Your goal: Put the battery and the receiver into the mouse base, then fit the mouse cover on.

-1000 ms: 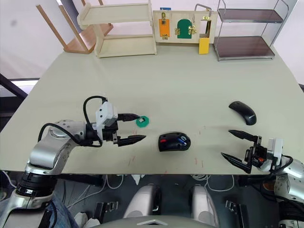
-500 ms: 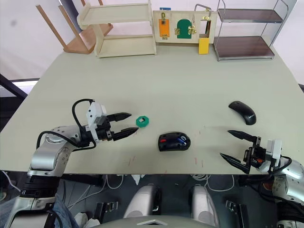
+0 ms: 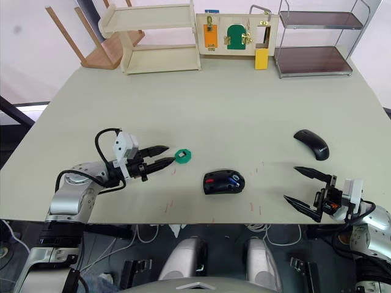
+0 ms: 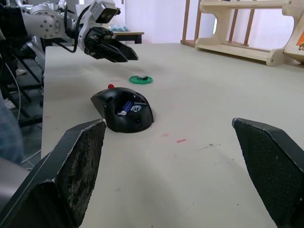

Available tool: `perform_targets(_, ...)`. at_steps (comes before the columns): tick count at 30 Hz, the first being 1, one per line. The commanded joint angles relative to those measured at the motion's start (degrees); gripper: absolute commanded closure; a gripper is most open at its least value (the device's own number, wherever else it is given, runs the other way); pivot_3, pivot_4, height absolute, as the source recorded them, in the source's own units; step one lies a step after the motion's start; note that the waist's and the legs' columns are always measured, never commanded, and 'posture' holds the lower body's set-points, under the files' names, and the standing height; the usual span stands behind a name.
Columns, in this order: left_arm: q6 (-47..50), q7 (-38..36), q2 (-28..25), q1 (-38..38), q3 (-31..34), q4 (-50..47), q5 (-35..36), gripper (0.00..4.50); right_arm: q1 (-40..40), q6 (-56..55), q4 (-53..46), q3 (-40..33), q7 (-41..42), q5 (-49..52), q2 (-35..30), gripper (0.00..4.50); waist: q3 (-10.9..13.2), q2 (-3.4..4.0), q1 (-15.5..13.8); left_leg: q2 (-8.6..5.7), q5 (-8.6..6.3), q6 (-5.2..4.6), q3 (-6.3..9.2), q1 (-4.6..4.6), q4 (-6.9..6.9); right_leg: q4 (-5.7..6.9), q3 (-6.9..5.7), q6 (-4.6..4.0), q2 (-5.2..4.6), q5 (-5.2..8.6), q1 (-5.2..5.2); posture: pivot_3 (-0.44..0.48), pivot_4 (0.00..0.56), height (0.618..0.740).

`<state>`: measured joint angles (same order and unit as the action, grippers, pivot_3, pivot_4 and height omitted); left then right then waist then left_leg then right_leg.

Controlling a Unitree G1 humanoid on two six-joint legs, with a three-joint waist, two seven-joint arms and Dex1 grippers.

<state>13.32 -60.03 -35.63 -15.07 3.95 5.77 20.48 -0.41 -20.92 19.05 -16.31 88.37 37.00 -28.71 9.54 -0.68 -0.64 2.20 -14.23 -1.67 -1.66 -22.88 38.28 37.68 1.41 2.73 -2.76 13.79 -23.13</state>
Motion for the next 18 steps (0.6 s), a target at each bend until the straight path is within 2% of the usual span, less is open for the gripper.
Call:
perform_targets(1, -1.29, -2.99, -0.97, -1.39, 0.19, 0.01, 1.05, 2.11, 0.23, -0.96, -1.65, -1.53, -0.95, 1.04, 0.81, 0.00, 0.00, 0.00, 0.01, 0.00, 0.00, 0.00, 0.00, 0.00, 0.00, 0.00, 0.00, 0.00, 0.00, 0.00, 0.00, 0.000, 0.150, 0.740)
perform_targets(7, 0.31, -2.05, -1.73, -4.91, -0.63, 0.47, -0.89, 2.11, 2.58, -2.97, -4.27, 0.09, -0.93, -0.66, 1.51, 0.00, 0.01, -0.02, -0.11, -0.01, 0.00, 0.00, 0.02, -0.03, 0.00, 0.00, -0.03, 0.00, 0.00, 0.00, -0.01, 0.000, 0.150, 0.740)
perform_targets(18, 4.40, -3.98, -3.71, -5.80, -1.21, -0.20, 0.28, 2.11, 3.69, -0.79, -12.46, 2.79, -8.71, -1.70, 4.18, 0.00, 0.03, -0.04, 0.87, 0.02, 0.00, 0.01, -0.05, 0.00, 0.00, 0.08, 0.04, 0.01, 0.02, 0.00, -0.06, 0.000, 0.150, 0.740)
